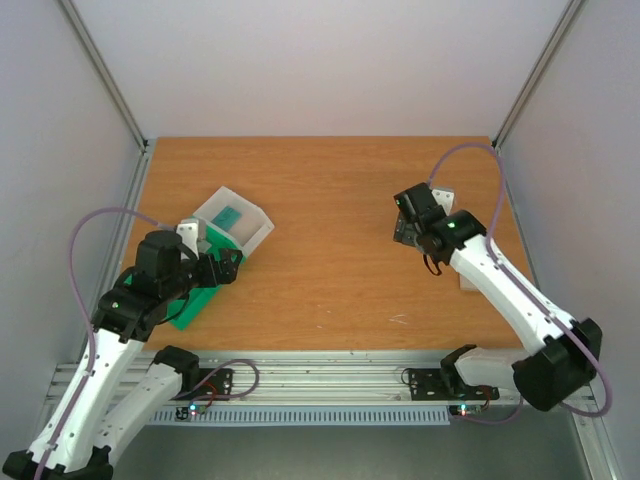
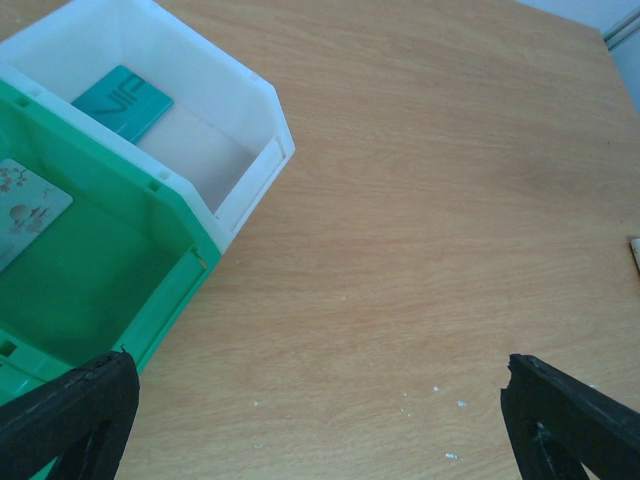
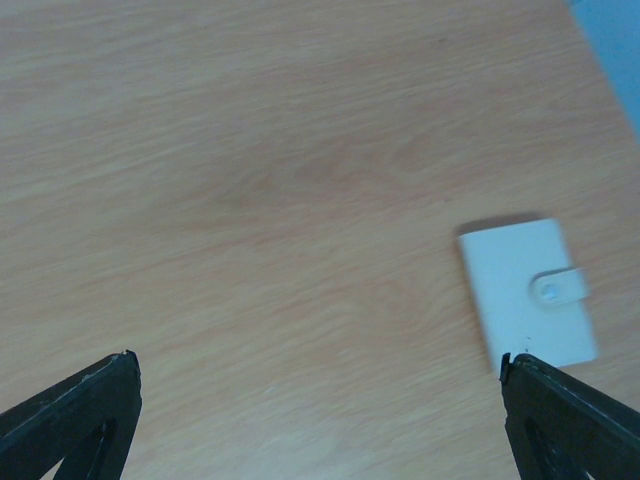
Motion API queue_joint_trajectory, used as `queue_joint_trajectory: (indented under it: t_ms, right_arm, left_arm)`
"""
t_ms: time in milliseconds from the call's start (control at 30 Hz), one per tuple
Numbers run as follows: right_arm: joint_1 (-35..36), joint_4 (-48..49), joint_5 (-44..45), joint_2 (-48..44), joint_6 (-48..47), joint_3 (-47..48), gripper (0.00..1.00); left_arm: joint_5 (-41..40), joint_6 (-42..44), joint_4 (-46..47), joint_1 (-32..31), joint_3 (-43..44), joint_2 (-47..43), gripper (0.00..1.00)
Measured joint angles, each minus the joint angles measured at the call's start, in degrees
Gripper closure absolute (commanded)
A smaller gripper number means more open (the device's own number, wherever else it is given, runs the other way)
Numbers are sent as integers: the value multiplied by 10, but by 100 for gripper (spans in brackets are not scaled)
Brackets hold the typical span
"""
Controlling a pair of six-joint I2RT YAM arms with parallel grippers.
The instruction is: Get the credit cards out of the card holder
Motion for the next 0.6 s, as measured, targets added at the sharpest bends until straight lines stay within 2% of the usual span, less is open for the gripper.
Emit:
queue_joint_trajectory:
  t_ms: [133, 233, 400, 600]
  right_arm:
    - [-17, 8, 63, 67, -14, 0, 1]
    - [-50, 14, 69, 121, -21, 3, 1]
    - [-137, 19, 42, 202, -23, 13, 1]
    - [-242, 40, -18, 231, -25, 16, 2]
  left_arm:
    - [-6, 3, 8, 0, 0, 0, 1]
    - [-5, 4, 14, 0, 0, 1, 1]
    - [2, 5, 17, 0, 0, 11, 1]
    - [7, 5, 18, 0, 0, 17, 1]
